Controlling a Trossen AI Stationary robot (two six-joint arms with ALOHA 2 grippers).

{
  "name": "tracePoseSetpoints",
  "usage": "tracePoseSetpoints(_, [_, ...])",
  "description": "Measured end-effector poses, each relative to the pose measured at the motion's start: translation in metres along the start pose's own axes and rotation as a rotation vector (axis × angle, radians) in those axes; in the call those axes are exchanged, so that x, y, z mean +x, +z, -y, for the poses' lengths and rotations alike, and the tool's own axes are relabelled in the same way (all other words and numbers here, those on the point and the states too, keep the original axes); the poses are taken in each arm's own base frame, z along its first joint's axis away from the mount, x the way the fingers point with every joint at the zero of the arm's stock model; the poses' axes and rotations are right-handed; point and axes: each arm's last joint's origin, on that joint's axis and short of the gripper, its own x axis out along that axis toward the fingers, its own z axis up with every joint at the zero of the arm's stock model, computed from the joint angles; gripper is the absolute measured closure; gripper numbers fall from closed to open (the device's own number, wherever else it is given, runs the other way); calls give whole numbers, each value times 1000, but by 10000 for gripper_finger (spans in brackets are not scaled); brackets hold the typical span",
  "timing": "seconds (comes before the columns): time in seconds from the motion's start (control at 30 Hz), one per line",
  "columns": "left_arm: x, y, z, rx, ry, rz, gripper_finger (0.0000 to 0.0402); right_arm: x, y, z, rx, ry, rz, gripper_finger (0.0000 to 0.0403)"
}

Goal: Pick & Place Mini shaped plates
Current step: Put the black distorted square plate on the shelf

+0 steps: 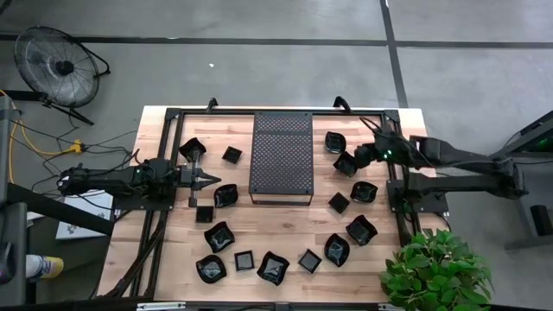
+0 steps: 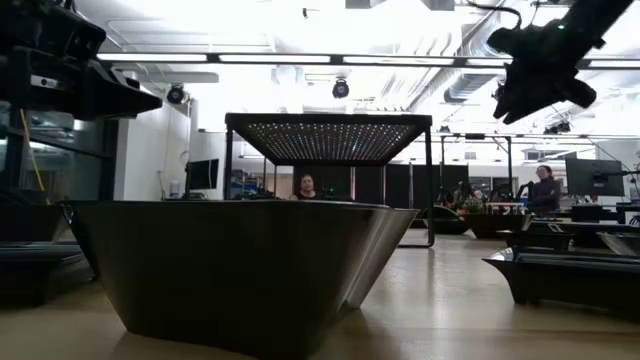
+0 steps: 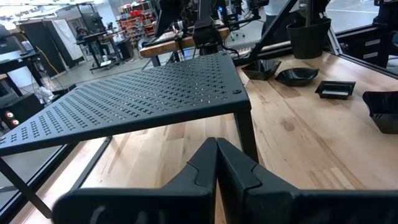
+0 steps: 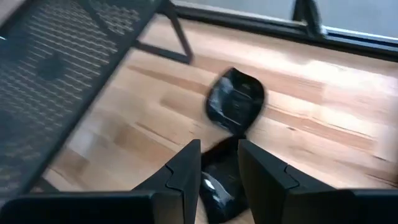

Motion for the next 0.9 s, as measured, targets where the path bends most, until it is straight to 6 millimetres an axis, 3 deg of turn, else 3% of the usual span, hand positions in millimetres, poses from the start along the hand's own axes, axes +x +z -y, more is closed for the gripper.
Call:
tracePoseSetpoints(0.2, [0,0,0,0,0,0,400,14,20,-2,-52,-105,-201,300])
tracePoseSetpoints(0.5, [0,0,0,0,0,0,400,58,27,6,-76,-132,-465,290])
tracePoseSetpoints(0.9, [0,0,0,0,0,0,400,111,25,15,-199,-267,-628,185])
